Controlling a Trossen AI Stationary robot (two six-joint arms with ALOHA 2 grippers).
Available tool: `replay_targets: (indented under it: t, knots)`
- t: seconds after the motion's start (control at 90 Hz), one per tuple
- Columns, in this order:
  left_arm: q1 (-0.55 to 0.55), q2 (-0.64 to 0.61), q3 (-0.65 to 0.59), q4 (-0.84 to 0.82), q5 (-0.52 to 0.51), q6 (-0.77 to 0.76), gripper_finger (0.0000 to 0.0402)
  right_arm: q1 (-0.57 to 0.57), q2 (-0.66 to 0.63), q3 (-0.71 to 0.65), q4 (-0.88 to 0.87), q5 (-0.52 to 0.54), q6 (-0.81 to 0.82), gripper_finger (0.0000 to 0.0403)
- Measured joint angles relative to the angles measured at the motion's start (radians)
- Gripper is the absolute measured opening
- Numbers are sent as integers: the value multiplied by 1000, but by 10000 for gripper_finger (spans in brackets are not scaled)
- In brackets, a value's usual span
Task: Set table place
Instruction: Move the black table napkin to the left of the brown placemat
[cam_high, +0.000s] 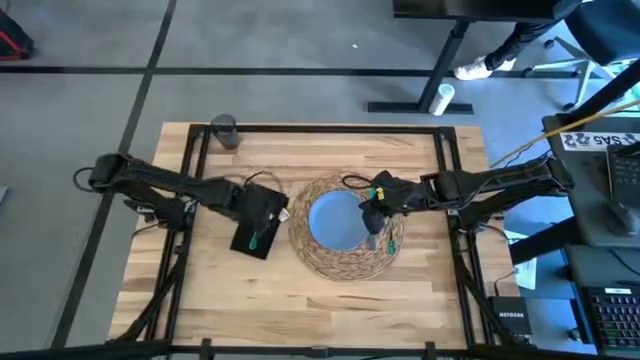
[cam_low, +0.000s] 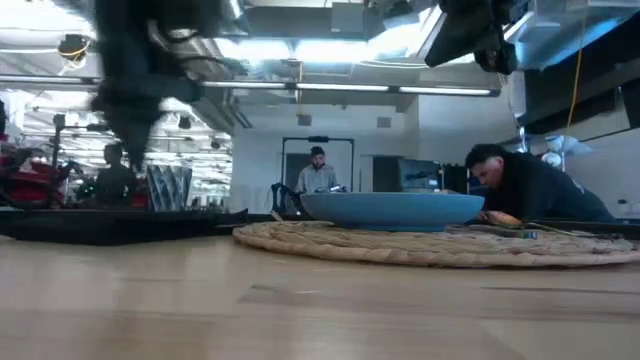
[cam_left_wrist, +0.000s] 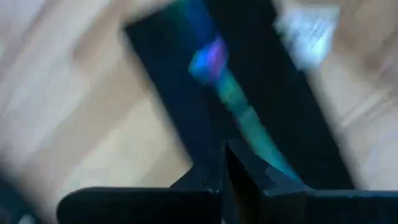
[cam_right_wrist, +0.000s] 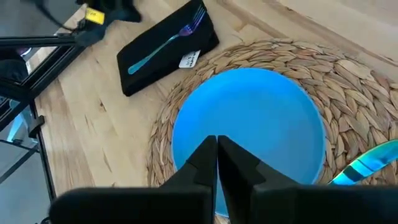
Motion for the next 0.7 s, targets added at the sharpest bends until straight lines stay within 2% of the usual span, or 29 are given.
replay_targets:
  t: [0.1, 0.322, 0.7]
  knots:
    - [-72, -3, -43, -44, 27, -144, 0, 0, 0, 0, 0, 1, -2, 0]
    - [-149, -2, -168, 88, 77, -337, 0, 0, 0, 0, 1, 1, -19, 0]
    - [-194, 10, -256, 206, 98, -451, 0, 0, 0, 0, 4, 1, -26, 0]
